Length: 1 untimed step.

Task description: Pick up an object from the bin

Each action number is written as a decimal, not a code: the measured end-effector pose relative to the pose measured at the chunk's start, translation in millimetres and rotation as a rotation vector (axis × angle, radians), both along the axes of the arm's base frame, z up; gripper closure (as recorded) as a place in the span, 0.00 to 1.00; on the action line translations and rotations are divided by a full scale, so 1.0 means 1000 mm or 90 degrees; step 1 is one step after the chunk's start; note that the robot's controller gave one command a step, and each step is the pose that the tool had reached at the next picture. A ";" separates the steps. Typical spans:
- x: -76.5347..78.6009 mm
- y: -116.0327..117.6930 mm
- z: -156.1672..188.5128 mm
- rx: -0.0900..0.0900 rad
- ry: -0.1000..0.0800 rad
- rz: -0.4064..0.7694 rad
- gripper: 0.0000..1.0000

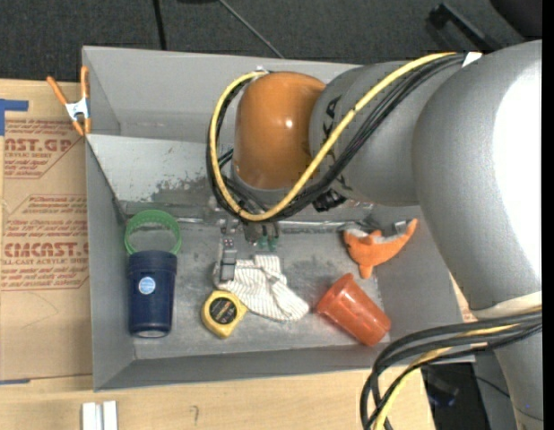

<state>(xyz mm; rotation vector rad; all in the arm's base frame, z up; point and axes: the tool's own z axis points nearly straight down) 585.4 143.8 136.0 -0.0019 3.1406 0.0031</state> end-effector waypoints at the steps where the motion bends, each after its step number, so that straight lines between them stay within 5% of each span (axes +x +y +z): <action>1: -0.031 -0.033 -0.032 0.001 -0.005 0.077 0.00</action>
Offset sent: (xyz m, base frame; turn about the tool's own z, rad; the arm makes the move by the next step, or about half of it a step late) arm -0.0262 -0.0291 -0.0660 -0.1707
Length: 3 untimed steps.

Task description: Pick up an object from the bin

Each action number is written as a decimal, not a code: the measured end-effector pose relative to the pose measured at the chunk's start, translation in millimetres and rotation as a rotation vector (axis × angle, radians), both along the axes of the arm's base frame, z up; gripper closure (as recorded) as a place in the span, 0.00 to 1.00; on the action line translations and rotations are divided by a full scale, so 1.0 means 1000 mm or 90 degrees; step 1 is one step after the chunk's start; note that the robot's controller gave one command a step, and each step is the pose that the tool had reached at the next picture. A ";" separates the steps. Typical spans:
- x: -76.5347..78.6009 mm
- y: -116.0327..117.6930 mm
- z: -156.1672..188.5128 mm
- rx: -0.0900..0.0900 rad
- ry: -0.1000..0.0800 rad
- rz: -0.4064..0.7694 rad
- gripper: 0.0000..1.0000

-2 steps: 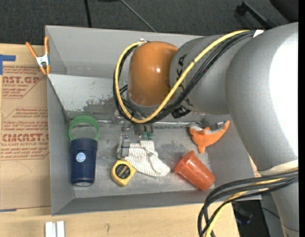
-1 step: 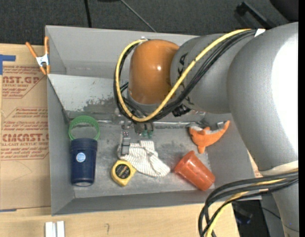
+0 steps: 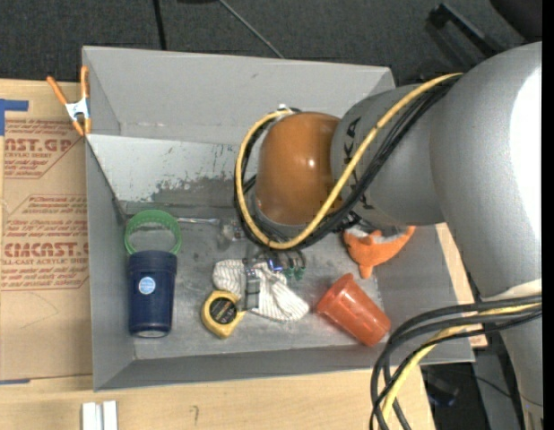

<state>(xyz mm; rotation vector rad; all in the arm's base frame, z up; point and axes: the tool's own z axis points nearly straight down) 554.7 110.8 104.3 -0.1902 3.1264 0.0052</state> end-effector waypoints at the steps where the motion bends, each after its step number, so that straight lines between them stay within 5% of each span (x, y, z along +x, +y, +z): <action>1: 0.005 0.005 -0.034 -0.001 0.005 0.032 1.00; 2: 0.005 0.005 -0.034 -0.001 0.005 0.032 1.00; 3: -0.014 0.003 0.133 -0.002 0.002 0.046 1.00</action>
Offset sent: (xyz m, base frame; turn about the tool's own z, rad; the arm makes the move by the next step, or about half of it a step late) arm 0.0000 0.0000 0.0000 0.0000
